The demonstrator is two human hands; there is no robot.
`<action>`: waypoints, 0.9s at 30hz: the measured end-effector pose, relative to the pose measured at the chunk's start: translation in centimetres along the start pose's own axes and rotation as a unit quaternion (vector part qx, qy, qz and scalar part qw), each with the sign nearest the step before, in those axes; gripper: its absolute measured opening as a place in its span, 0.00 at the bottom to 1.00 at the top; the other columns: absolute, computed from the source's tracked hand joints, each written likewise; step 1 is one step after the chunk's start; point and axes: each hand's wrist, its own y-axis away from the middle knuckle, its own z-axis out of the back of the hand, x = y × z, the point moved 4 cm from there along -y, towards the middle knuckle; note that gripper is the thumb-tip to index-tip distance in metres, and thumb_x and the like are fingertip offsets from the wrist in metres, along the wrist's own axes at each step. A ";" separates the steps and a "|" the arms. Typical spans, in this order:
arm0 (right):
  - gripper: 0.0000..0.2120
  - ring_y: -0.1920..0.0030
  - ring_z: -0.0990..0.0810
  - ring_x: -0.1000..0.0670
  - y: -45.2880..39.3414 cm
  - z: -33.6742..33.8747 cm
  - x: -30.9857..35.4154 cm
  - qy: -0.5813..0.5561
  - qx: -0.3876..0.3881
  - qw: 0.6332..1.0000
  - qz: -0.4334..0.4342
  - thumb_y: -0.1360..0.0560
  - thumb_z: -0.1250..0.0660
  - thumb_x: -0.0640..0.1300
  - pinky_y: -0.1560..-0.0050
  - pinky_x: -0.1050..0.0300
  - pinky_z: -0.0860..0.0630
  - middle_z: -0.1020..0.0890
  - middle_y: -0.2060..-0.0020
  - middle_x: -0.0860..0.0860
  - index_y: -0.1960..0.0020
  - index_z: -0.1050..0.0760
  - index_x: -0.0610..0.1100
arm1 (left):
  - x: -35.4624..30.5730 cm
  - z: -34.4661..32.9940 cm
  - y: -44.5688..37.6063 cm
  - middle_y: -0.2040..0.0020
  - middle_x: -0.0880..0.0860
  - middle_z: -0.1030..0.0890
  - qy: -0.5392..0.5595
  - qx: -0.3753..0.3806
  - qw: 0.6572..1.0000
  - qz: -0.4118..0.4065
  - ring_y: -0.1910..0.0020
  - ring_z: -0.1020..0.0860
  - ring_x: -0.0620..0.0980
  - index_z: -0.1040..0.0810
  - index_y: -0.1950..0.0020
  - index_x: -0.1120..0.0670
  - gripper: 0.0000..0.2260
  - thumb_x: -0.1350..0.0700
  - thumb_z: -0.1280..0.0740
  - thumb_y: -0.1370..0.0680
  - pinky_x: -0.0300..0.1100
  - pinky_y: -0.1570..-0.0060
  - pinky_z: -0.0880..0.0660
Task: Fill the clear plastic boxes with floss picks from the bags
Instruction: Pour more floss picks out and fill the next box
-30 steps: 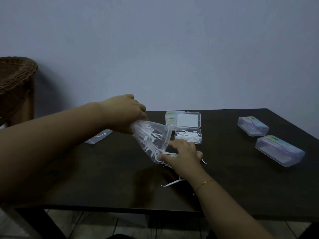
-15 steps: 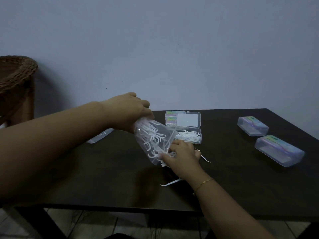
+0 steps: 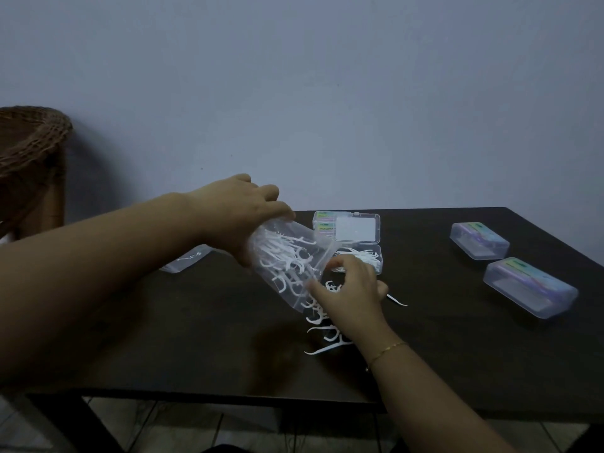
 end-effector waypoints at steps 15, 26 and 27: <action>0.05 0.38 0.35 0.55 -0.2 -0.1 -0.2 0.016 -0.008 1.000 -0.011 0.29 0.31 0.57 0.45 0.54 0.45 0.26 0.47 0.61 0.56 0.25 0.58 | 0.1 -0.2 0.0 0.49 0.45 0.29 0.015 0.014 1.000 -0.001 0.56 0.24 0.46 0.26 0.37 0.40 0.26 0.32 0.34 0.32 0.39 0.49 0.38; 0.04 0.36 0.37 0.54 -0.5 -0.4 -0.4 0.046 0.021 0.998 -0.024 0.27 0.33 0.54 0.45 0.55 0.46 0.27 0.42 0.60 0.54 0.22 0.56 | 0.0 0.1 0.0 0.48 0.45 0.29 0.028 0.003 1.000 0.005 0.56 0.25 0.45 0.26 0.37 0.40 0.26 0.34 0.32 0.33 0.39 0.49 0.38; 0.04 0.36 0.37 0.54 -0.5 -0.3 -0.4 0.041 0.010 0.999 -0.033 0.27 0.34 0.51 0.44 0.55 0.46 0.26 0.43 0.59 0.53 0.23 0.56 | 0.1 0.0 0.0 0.48 0.45 0.29 0.032 0.006 0.999 0.008 0.55 0.25 0.46 0.26 0.37 0.40 0.26 0.34 0.31 0.33 0.40 0.48 0.37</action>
